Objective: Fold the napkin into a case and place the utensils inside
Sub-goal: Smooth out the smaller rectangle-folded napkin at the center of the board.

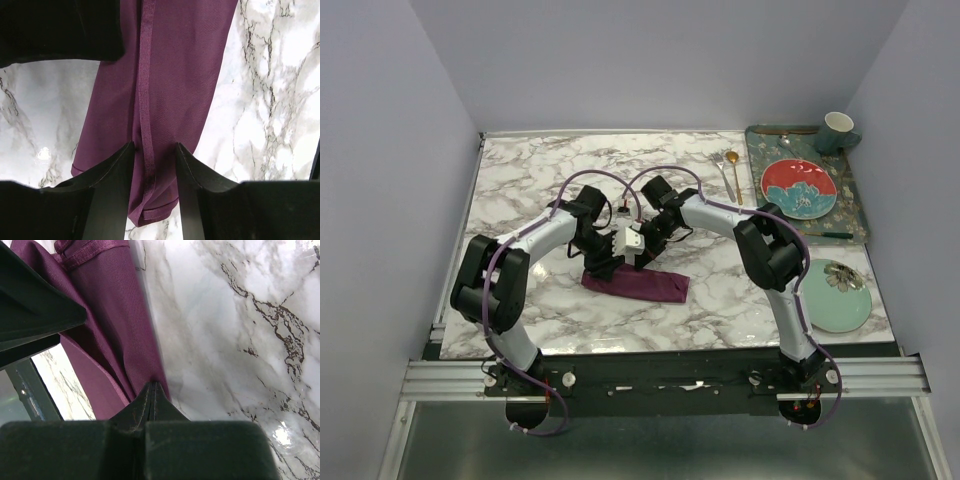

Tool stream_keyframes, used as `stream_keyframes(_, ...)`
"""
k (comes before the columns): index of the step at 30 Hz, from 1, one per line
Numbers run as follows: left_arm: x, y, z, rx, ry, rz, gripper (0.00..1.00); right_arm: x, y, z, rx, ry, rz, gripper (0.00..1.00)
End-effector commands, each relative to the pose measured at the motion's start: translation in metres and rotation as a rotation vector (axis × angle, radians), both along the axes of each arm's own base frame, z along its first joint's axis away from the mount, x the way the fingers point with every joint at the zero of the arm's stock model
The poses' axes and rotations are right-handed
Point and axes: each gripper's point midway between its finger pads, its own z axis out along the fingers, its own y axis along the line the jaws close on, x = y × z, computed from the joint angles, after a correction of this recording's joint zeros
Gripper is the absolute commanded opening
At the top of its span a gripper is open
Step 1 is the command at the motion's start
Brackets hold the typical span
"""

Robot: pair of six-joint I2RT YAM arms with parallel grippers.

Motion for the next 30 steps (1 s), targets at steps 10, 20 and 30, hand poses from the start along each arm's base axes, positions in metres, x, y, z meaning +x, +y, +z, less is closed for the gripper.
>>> stream_keyframes(10,-0.003,0.001,-0.004,0.002,0.017,-0.042,0.19,-0.007,0.004,-0.007,0.001,-0.006,0.033,0.02)
stream_keyframes(20,-0.009,0.005,-0.010,0.023,0.041,-0.045,0.46,-0.007,0.004,-0.007,0.001,-0.010,0.037,0.01)
stream_keyframes(30,-0.015,0.007,-0.018,0.042,0.065,-0.062,0.30,-0.005,0.004,-0.007,0.002,-0.013,0.035,0.01)
